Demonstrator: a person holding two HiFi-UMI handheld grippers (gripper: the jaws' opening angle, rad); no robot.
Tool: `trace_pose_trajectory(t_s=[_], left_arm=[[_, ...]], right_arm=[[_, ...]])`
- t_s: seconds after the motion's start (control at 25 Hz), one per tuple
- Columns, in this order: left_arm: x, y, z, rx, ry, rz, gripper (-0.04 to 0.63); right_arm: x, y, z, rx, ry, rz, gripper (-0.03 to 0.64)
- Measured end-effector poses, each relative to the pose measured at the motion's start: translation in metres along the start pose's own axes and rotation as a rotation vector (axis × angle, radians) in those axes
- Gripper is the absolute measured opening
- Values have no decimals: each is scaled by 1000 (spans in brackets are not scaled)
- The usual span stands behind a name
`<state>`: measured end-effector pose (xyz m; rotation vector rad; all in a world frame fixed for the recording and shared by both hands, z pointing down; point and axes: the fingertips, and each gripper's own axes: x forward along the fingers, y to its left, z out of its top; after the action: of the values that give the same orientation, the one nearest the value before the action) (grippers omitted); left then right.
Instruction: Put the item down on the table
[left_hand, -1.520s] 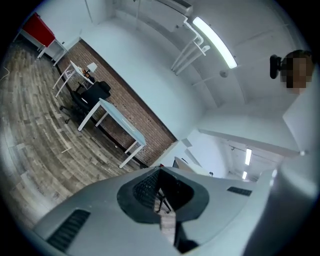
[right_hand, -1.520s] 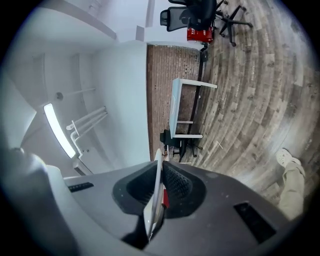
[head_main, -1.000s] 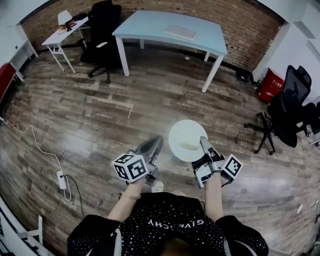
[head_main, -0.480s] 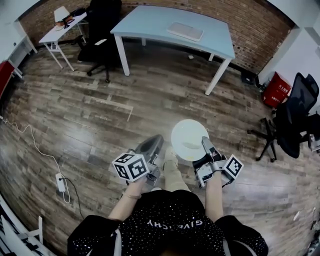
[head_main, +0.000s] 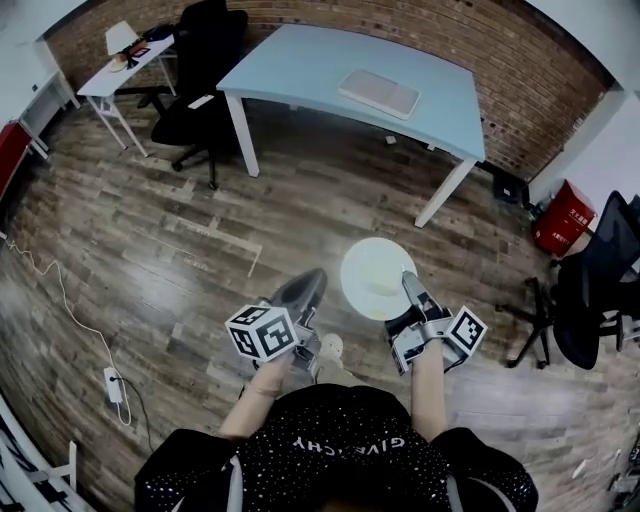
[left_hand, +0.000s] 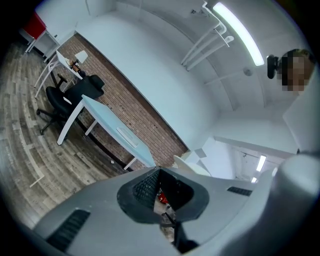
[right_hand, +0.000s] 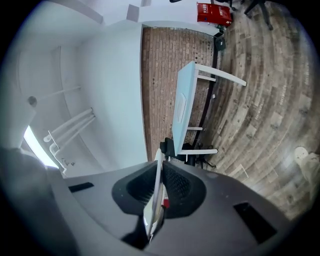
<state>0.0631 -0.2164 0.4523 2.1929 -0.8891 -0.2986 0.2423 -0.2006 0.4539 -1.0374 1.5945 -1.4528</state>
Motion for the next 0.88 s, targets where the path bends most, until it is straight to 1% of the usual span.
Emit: trace_pose_trajectory(t_s=[0.16,0.32,0.44,0.68,0.8,0.88], left_arm=[[68,14,34,8,-17,-6,9],[121,29,55,22,-27,-4,9],[145,39,64,19,-26,-2,9],[184,73,82,-6,-10,14,9],[214,90,94,-11,-2,6,9],[243,104,109,-12,-2,-7,9]], right_arm=[[60,6,55,-9,14,21,28],[104,3,95,-8,22,32,28],[124,-4,113,1,23,26,28],[168,-21,133,24,23,3,28],[195,-26,153,22,13,1,28],[222,-27,173,15,3,6,28]])
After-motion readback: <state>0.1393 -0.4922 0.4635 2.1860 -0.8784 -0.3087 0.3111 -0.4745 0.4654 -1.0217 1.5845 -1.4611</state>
